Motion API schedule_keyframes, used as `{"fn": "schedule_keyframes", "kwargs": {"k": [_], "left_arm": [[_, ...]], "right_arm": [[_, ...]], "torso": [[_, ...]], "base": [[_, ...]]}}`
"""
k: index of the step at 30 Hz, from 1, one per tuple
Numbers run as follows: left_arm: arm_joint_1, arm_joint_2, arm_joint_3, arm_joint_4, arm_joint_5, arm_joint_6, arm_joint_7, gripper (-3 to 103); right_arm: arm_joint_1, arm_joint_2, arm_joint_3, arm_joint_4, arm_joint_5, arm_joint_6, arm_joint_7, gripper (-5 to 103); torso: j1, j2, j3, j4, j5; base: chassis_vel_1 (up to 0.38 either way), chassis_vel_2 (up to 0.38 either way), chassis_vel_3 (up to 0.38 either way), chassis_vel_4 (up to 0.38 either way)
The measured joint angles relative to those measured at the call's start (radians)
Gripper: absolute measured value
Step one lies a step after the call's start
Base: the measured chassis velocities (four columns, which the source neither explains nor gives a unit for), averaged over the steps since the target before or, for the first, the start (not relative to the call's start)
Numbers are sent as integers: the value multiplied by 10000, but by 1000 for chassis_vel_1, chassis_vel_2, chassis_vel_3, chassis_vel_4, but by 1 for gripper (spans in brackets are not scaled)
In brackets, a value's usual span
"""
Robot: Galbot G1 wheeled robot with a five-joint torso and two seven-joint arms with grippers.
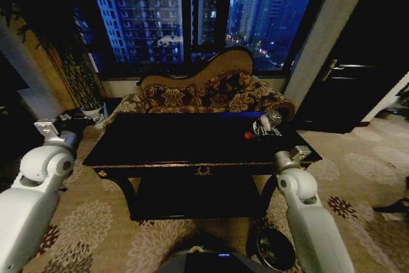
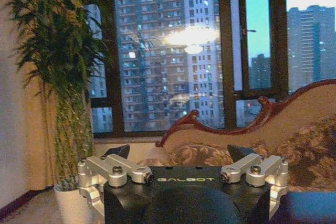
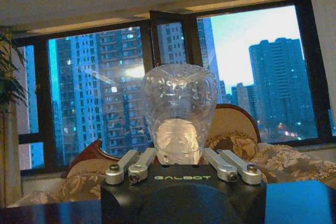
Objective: Move to the front of the table and place the trash on the table into the trash bin.
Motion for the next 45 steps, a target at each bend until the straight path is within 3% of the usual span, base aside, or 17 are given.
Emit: {"fn": "schedule_keyframes", "kwargs": {"k": [13, 31, 45], "left_arm": [[-122, -12, 304, 107, 37, -132, 216, 100], [-81, -159, 480, -255, 257, -93, 233, 100], [-18, -400, 575, -430, 286, -78, 188, 100]], "right_arm": [[-350, -165, 581, 56, 17, -7, 2, 25], [-740, -112, 1050, 141, 75, 243, 2, 25], [-822, 57, 674, -87, -311, 314, 2, 25]], "torso": [[2, -1, 1, -1, 2], [-4, 2, -1, -1, 0], [-8, 5, -4, 0, 5]], "base": [[52, -56, -50, 58], [230, -233, -239, 234], [217, -230, -217, 214]]}}
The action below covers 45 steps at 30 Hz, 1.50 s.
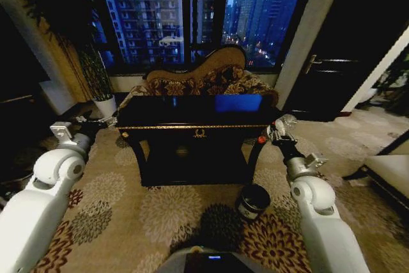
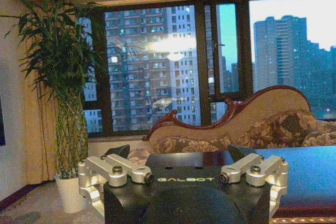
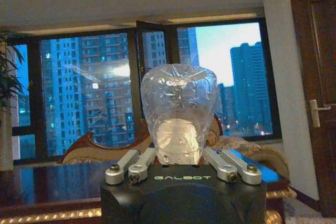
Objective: Move to the front of the table and place the trash on the table into the trash bin.
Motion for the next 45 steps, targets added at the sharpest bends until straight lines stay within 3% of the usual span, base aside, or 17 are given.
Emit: {"fn": "schedule_keyframes", "kwargs": {"k": [4, 7, 13, 28, 37, 40, 41, 45], "left_arm": [[46, -101, 46, -33, 56, 0, -2, 100], [78, -264, 104, -125, 138, 6, -12, 100], [152, -446, 70, -331, 180, 12, -43, 100], [1122, -647, -796, -846, 262, -233, -22, 100], [1355, -748, -911, -1098, 281, -292, -26, 100], [1351, -750, -880, -1150, 304, -294, -28, 100], [1351, -750, -880, -1150, 304, -294, -28, 100], [1420, -743, -832, -1280, 325, -296, -37, 100]], "right_arm": [[-34, 127, -153, -416, -339, 47, 0, 25], [-6, 243, -195, -1619, -1167, 363, -1, 25], [296, 248, -319, -3520, -1741, 832, -1, 25], [3742, 525, -947, -10399, -4262, 3223, -3, 25], [4233, 713, -852, -11902, -5154, 3741, -3, 22], [4113, 689, -784, -12019, -5262, 3754, -3, 37], [4113, 689, -784, -12019, -5262, 3754, -3, 37], [3892, 626, -754, -11916, -4967, 3780, -1, 58]], "torso": [[-2, 2, -1, 0, -2], [12, -9, 7, 0, -6], [19, -14, 9, -5, -1], [11, -6, 5, -1, -3], [8, -6, 5, -3, -4], [8, -6, 5, -1, -4], [8, -6, 5, -1, -4], [8, -6, 3, 0, -4]], "base": [[62, -63, -84, 77], [0, 0, 0, 0], [-22, 18, 18, -16], [0, 0, 0, 0], [0, 0, 0, 0], [0, 0, 0, 0], [0, 0, 0, 0], [0, 0, 0, 0]]}}
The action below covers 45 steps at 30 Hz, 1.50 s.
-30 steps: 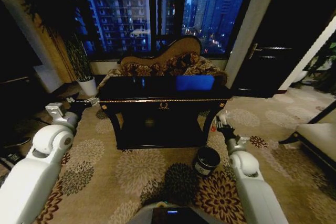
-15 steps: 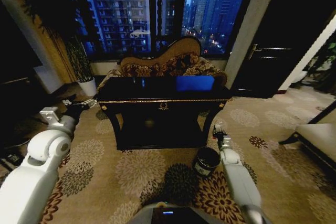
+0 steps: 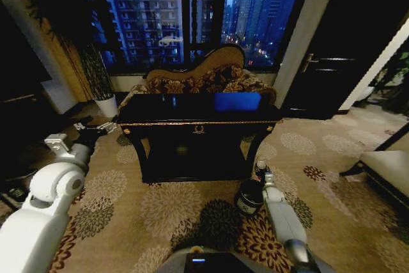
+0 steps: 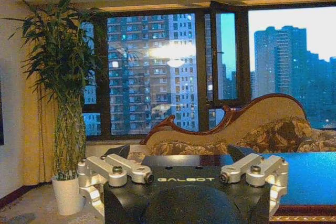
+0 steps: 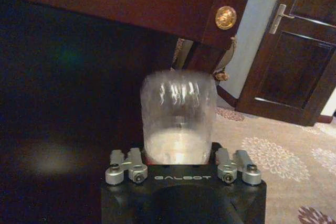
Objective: Move to the front of the table and place the trash on the table into the trash bin.
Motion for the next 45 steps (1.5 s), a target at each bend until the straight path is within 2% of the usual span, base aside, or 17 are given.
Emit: {"fn": "schedule_keyframes", "kwargs": {"k": [2, 3, 5, 6, 8, 11, 13, 15, 17, 20, 21, 24, 26, 27, 29, 33, 45], "left_arm": [[12, 6, 5, -30, 3, 0, -4, 100], [16, 26, 7, -62, 3, 0, -13, 100], [16, 47, 8, -83, 3, 0, -20, 100], [9, 75, 8, -97, 2, 0, -41, 100], [1, 94, 8, -117, -4, 0, -57, 100], [-17, 145, 8, -192, -26, -10, -173, 100], [-20, 146, 13, -207, -31, -17, -201, 100], [-25, 113, 26, -215, -37, -61, -228, 100], [-28, 93, 42, -207, -30, -101, -231, 100], [-19, -51, 199, -128, 179, -459, -218, 100], [-19, -51, 199, -128, 179, -459, -218, 100], [37, -191, 270, -130, 350, -757, -34, 100], [44, -212, 268, -148, 366, -783, -14, 100], [46, -248, 283, -195, 382, -814, 42, 100], [30, -286, 340, -208, 419, -840, 102, 100], [-34, -343, 424, -211, 456, -855, 176, 100], [-165, -331, 556, -38, 529, -885, 313, 100]], "right_arm": [[-42, -23, 0, 38, 67, 13, 0, 58], [-102, -65, -1, 87, 181, 29, 1, 69], [-135, -91, -1, 116, 283, 36, 1, 69], [-164, -108, -1, 156, 379, 45, 1, 80], [-189, -118, -1, 209, 428, 58, 1, 80], [-322, -123, 36, 586, 575, 73, 2, 95], [-408, -124, 47, 830, 726, 73, 1, 99], [-926, -117, 47, 2171, 1481, 68, 4, 100], [-1066, -102, 31, 2550, 1698, 86, 4, 100], [-2462, 32, -72, 5467, 2998, -51, 8, 100], [-2462, 32, -72, 5467, 2998, -51, 8, 100], [-3769, 118, -262, 8936, 4371, -1061, 8, 100], [-3938, 119, -297, 9384, 4484, -1221, 8, 100], [-4333, 103, -385, 10531, 4639, -1501, 6, 100], [-4942, 94, -514, 11708, 4416, -1679, 5, 100], [-5685, 216, -521, 12651, 3862, -1871, 5, 100], [-5733, 262, -382, 12530, 3261, -1660, 2, 100]], "torso": [[0, 0, 0, 1, 0], [0, 0, 0, 0, 0], [0, 0, 0, -1, 0], [0, 0, 0, 0, 0], [0, 0, 0, 0, 0], [0, 1, 0, 1, 1], [0, 0, 1, 1, 1], [0, 0, 0, 1, 0], [0, 0, 0, 0, -2], [0, 0, 1, -1, 3], [0, 0, 1, -1, 3], [-1, 2, -2, 1, -3], [-1, 1, 1, 3, 1], [-1, 3, -2, 3, -3], [-2, 3, -1, 1, -3], [-2, 3, -1, -2, -1], [2, 0, 2, 2, 0]], "base": [[0, 0, 0, 0], [0, 0, 0, 0], [0, 0, 0, 0], [0, 0, 0, 0], [0, 0, 0, 0], [0, 0, 0, 0], [0, 0, 0, 0], [0, 0, 0, 0], [0, 0, 0, 0], [0, 0, 0, 0], [0, 0, 0, 0], [0, 0, 0, 0], [0, 0, 0, 0], [0, 0, 0, 0], [0, 0, 0, 0], [0, 0, 0, 0], [11, -20, -11, 17]]}}
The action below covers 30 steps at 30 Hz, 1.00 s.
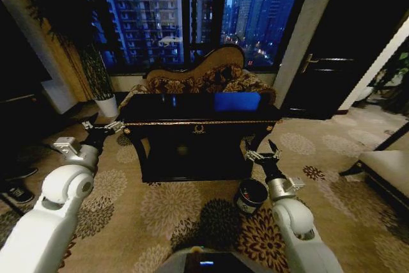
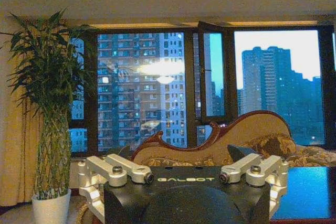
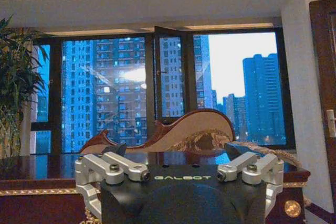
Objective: Move to the front of the table and place the trash on the table into the trash bin.
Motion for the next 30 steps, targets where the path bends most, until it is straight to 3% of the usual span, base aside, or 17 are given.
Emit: {"fn": "schedule_keyframes", "kwargs": {"k": [30], "left_arm": [[-232, 169, 395, 110, -14, 0, 75, 100]], "right_arm": [[371, 50, 170, -719, -153, 409, -1, 100]], "torso": [[-1, 0, 0, -1, 0]], "base": [[106, -102, -103, 106]]}}
